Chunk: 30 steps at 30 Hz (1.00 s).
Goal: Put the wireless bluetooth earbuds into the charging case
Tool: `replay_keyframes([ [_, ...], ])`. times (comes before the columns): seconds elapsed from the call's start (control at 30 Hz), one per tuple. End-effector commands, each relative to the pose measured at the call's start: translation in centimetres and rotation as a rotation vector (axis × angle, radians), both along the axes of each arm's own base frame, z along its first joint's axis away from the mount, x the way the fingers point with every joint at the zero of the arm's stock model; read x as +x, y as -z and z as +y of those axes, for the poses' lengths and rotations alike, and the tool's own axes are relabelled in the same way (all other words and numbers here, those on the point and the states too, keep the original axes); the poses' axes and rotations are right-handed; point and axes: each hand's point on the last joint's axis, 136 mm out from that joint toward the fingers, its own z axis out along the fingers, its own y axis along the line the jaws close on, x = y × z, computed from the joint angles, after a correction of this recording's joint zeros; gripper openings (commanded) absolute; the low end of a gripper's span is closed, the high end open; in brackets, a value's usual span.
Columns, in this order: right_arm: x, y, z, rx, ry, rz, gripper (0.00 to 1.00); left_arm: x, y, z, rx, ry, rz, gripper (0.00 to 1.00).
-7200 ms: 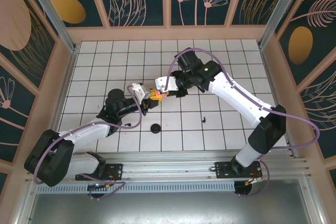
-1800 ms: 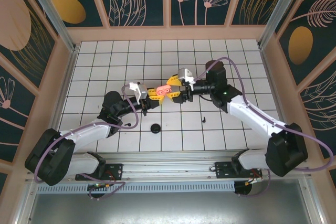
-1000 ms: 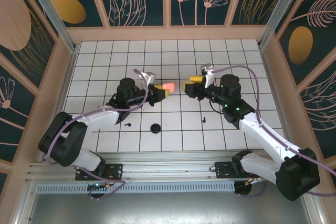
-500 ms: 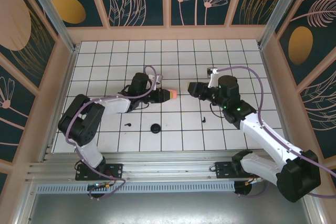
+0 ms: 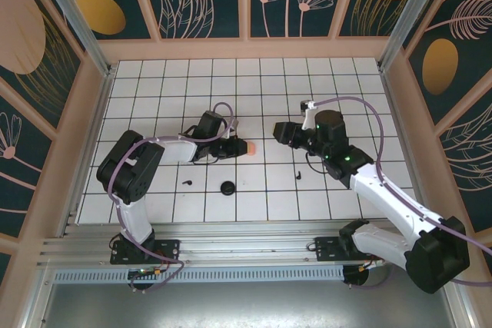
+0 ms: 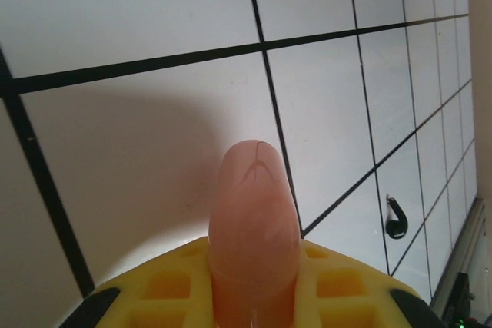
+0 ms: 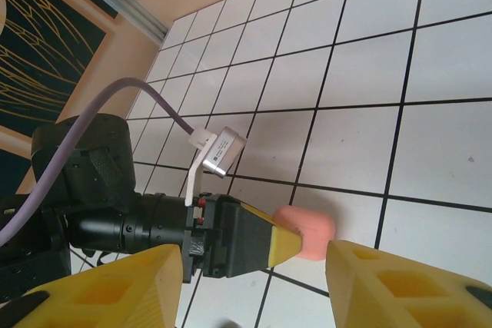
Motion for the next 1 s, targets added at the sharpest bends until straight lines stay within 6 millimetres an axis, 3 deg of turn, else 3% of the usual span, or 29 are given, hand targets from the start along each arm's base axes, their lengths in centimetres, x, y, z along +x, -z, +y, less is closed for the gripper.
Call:
replay_keyframes([
  [0.0,0.5,-1.1,0.2,-0.004,0.014,-0.008,0.53,-0.2,1.2,1.1,0.078,-0.021,0.016,0.26],
  [0.1,0.7,-1.3,0.3,-0.005,0.016,-0.005,0.54,-0.2,1.1,1.7,0.12,-0.024,0.001,0.4],
  [0.3,0.4,-1.2,1.3,-0.032,-0.005,0.0,0.57,-0.2,0.0,3.1,0.203,-0.025,-0.041,0.5],
  [0.5,0.5,-1.6,1.6,-0.041,-0.007,-0.004,0.58,-0.7,-2.8,5.4,0.285,-0.071,-0.094,0.54],
  [0.7,0.8,-1.2,2.2,-0.056,-0.021,0.008,0.58,-4.0,-3.1,9.3,0.452,-0.07,-0.081,0.54],
  [0.97,1.0,-0.7,2.9,-0.062,-0.036,0.024,0.59,-9.1,-2.2,9.2,0.514,-0.045,0.029,0.54],
])
